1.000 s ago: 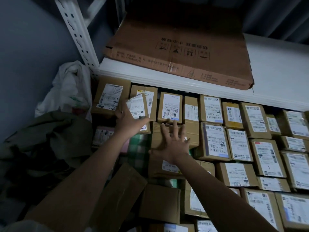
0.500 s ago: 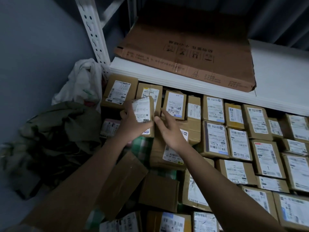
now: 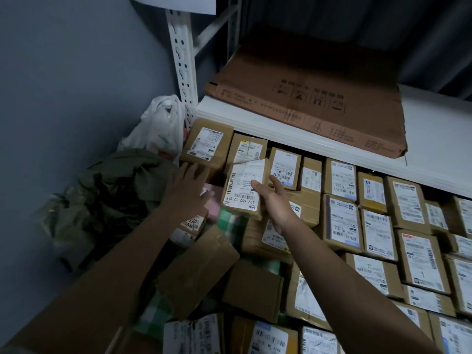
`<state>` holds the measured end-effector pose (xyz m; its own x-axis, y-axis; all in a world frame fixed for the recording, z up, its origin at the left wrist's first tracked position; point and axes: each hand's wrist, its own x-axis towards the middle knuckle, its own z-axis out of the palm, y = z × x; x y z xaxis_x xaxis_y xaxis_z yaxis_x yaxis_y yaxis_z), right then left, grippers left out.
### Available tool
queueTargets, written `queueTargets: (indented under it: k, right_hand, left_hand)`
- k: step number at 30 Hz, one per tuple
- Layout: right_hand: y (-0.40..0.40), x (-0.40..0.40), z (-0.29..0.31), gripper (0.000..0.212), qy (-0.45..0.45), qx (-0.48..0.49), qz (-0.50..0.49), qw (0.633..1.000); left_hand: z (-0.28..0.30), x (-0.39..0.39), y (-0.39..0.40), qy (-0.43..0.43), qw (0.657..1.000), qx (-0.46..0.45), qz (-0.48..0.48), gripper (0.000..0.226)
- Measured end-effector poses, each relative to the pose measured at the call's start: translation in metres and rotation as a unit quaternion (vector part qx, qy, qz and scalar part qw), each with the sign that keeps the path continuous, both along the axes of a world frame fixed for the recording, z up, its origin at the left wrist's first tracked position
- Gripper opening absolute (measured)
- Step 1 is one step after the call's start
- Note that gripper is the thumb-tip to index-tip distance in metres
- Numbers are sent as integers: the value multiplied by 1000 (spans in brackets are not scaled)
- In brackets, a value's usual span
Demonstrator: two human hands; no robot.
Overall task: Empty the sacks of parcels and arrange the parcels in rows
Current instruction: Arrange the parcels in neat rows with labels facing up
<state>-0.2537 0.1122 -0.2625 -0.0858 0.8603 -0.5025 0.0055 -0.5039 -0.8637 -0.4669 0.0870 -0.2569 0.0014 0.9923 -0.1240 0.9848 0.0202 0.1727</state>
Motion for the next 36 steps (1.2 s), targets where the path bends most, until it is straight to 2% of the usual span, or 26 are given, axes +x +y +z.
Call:
queueTargets:
  k: [1,2,5,10,16,18,24,29,32,34,36]
  right_hand:
    - [0,-1,-3,78,1,-6,-9,1000]
    - [-1,-4,-5,78,0,-8,-13,1000]
    - [-5,-15,-11,79,-5,-22,-27,999]
    - [-12,-40,-13,67,3,-34,-71,997]
    - [-16,-54,-17,68,-16,-24,-115,993]
    - [-16,-55,-16,66,-18,-23,-124,992]
    - [-21,-53,-20,57,-16,-23,-142,989]
    - [-22,-46,-22,51,-10,-8,-160,987]
    - [-20,-42,-20,56,-18,-1,-167,986]
    - [-17,-40,-17,58,-36,11,-170,985]
    - [-15,-39,-13,59,-40,29,-173,984]
  left_hand:
    - [-5,-11,0,68,998,-14,-3,64]
    - [-6,-20,-4,98,995,-26,-10,61]
    - [-12,-36,-14,153,986,-52,-50,58]
    - [-16,-65,-18,227,967,-68,-91,53]
    - [-39,-114,-12,225,962,8,-154,58]
    - [-36,-121,-9,235,963,-49,-127,54]
    - [-48,-135,-7,271,950,-135,-79,46]
    - [-31,-107,7,232,946,-224,-32,59]
    - [-23,-89,15,200,957,-210,-6,66]
    - [-22,-77,18,226,958,-173,-9,72]
    - [-24,-68,17,244,959,-139,-31,69]
